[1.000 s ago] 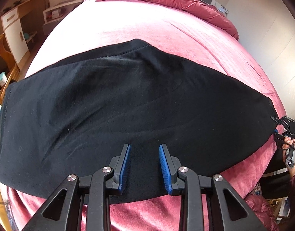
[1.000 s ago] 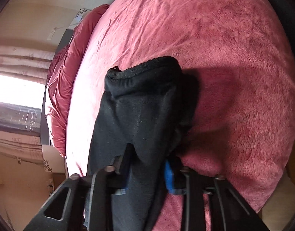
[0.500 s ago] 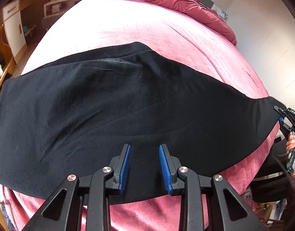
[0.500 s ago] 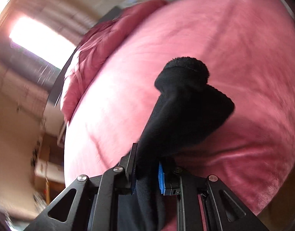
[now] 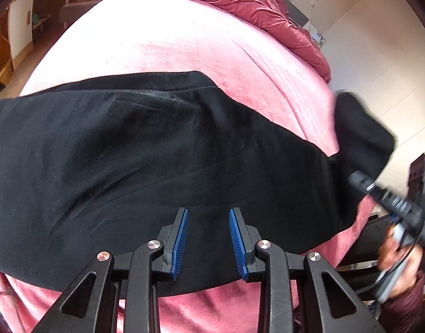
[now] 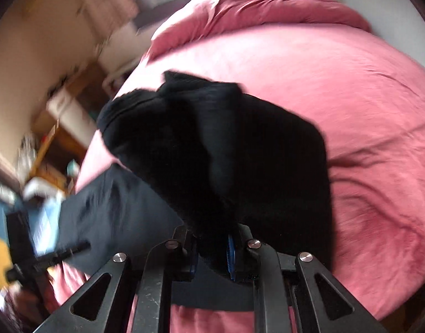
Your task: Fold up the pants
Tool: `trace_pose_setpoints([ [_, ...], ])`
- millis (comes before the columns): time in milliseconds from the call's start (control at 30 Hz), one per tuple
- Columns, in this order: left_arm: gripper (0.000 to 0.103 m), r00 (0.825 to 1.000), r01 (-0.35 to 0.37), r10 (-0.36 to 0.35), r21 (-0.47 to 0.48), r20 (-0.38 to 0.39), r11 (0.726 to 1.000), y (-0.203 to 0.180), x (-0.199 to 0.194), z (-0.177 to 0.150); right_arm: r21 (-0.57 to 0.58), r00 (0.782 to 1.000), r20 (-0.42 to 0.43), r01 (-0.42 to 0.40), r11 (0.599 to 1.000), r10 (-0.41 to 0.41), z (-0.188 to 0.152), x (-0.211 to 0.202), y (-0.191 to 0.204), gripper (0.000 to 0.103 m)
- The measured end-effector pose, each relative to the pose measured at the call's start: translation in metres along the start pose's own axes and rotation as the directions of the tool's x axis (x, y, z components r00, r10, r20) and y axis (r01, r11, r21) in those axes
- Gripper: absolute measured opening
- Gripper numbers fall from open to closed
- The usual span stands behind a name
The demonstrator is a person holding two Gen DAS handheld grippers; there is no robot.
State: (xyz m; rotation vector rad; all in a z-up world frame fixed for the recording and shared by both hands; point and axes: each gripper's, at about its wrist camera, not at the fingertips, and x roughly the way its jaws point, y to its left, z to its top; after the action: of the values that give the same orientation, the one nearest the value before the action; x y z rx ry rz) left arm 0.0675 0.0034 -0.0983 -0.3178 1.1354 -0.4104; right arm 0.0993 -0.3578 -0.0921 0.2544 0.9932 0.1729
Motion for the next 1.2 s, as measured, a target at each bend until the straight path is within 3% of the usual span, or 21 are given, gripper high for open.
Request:
trace_pose_setpoints([
  [133, 0.031, 0.999, 0.036, -0.036, -0.037, -0.024, 0.999, 0.004, 0.001, 0.002, -0.105, 0.994, -0.093, 0.046, 0.993, -0.056, -0.021, 0.039, 0.037, 0.016],
  [300, 0.031, 0.996, 0.083, -0.086, -0.065, -0.035, 0.994, 0.010, 0.001, 0.006, -0.188, 0.988, -0.106, 0.090, 0.978, -0.112, -0.040, 0.057, 0.051, 0.021],
  [400, 0.034, 0.992, 0.120, -0.124, -0.085, -0.037, 0.989, 0.007, 0.001, 0.011, -0.207, 0.991, -0.092, 0.081, 0.975, -0.102, -0.042, 0.052, 0.056, 0.025],
  [467, 0.042, 0.985, 0.164, -0.170, -0.108, -0.044, 0.981, 0.006, 0.004, 0.016, -0.188, 0.994, -0.105, 0.008, 0.982, -0.028, -0.055, 0.042, 0.047, 0.049],
  [500, 0.046, 0.979, 0.189, -0.197, -0.123, -0.051, 0.974, 0.002, 0.008, 0.018, -0.178, 0.994, -0.108, -0.022, 0.984, 0.002, -0.058, 0.037, 0.046, 0.051],
  [667, 0.058, 0.948, 0.281, -0.303, -0.195, -0.095, 0.940, -0.007, 0.027, 0.032, -0.147, 0.994, -0.093, -0.069, 0.987, 0.055, -0.075, 0.005, 0.033, 0.051],
  [900, 0.058, 0.942, 0.255, -0.290, -0.205, -0.166, 0.945, -0.028, 0.055, 0.034, 0.010, 0.997, -0.047, 0.056, 0.998, -0.056, -0.092, -0.046, -0.025, 0.052],
  [1067, 0.055, 0.934, 0.220, -0.268, -0.208, -0.237, 0.953, -0.041, 0.083, 0.027, 0.167, 0.985, -0.075, 0.167, 0.972, -0.156, -0.110, -0.060, -0.077, 0.052],
  [1133, 0.038, 0.936, 0.213, -0.255, -0.185, -0.243, 0.959, -0.046, 0.086, 0.025, 0.211, 0.981, -0.092, 0.184, 0.960, -0.168, -0.116, -0.057, -0.091, 0.053],
  [1167, 0.023, 0.936, 0.219, -0.258, -0.175, -0.240, 0.960, -0.050, 0.087, 0.026, 0.227, 0.980, -0.099, 0.191, 0.955, -0.172, -0.118, -0.055, -0.094, 0.055],
  [1200, 0.021, 0.938, 0.228, -0.260, -0.160, -0.230, 0.961, -0.054, 0.084, 0.027, 0.236, 0.979, -0.103, 0.194, 0.952, -0.174, -0.118, -0.055, -0.097, 0.055],
])
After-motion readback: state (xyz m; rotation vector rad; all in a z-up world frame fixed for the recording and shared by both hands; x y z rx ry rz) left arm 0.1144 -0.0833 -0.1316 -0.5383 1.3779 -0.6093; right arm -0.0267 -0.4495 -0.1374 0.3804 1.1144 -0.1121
